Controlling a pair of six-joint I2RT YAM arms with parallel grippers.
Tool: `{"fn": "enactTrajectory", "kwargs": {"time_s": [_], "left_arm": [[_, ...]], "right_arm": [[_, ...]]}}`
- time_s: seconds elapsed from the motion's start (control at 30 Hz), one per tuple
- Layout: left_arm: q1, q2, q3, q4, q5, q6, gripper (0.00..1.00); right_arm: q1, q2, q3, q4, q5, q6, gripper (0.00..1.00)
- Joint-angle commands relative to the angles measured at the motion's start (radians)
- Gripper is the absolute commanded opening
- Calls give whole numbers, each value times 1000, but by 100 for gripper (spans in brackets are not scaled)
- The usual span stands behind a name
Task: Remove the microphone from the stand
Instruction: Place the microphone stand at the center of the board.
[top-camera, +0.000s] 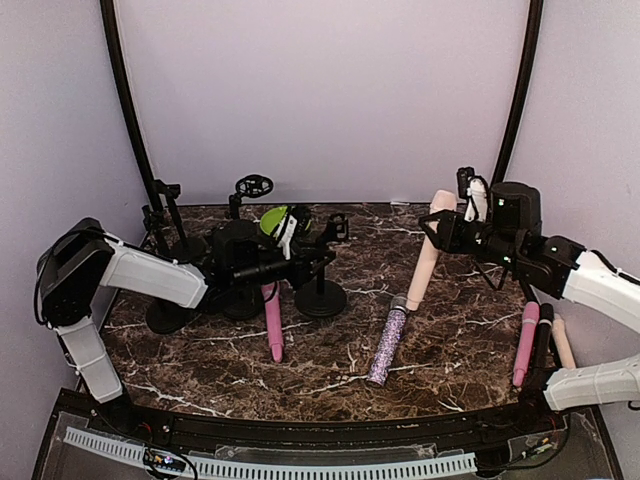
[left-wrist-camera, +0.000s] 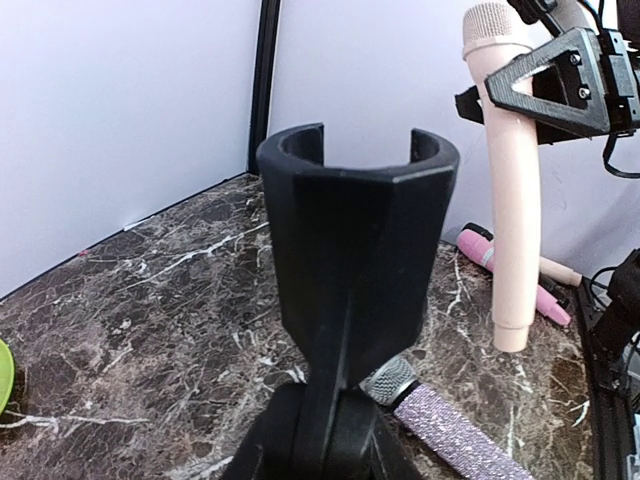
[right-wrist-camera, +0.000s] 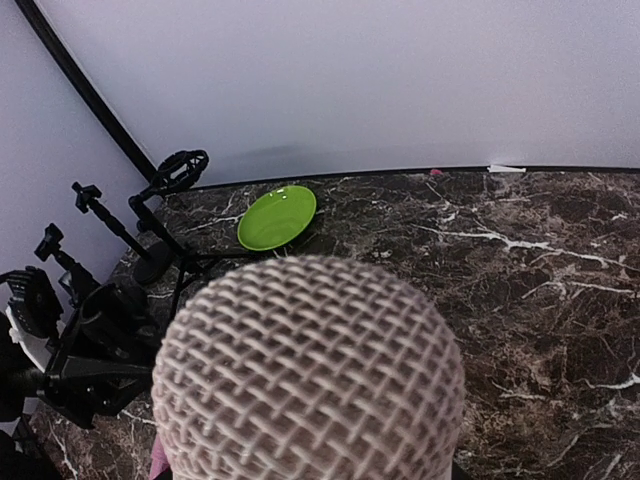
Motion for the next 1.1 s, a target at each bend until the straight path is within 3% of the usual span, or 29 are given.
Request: {"fn": "enactTrajectory", "kwargs": {"time_s": [0.0,0.23,0.5,1.07], "left_arm": [[38,52,30,249,24,50,0],[84,142,33,385,75,45,0],[107,185,41,389,90,44,0],[117,203,31,290,96,24,31]], "right_arm": [[-22,-39,-29,-24,5,38,0],[-32,-30,-96,-50,-26,86,0],[-32,-23,-160,-45,-52,150,0],[-32,-17,-286,31,-25,251,0]]}}
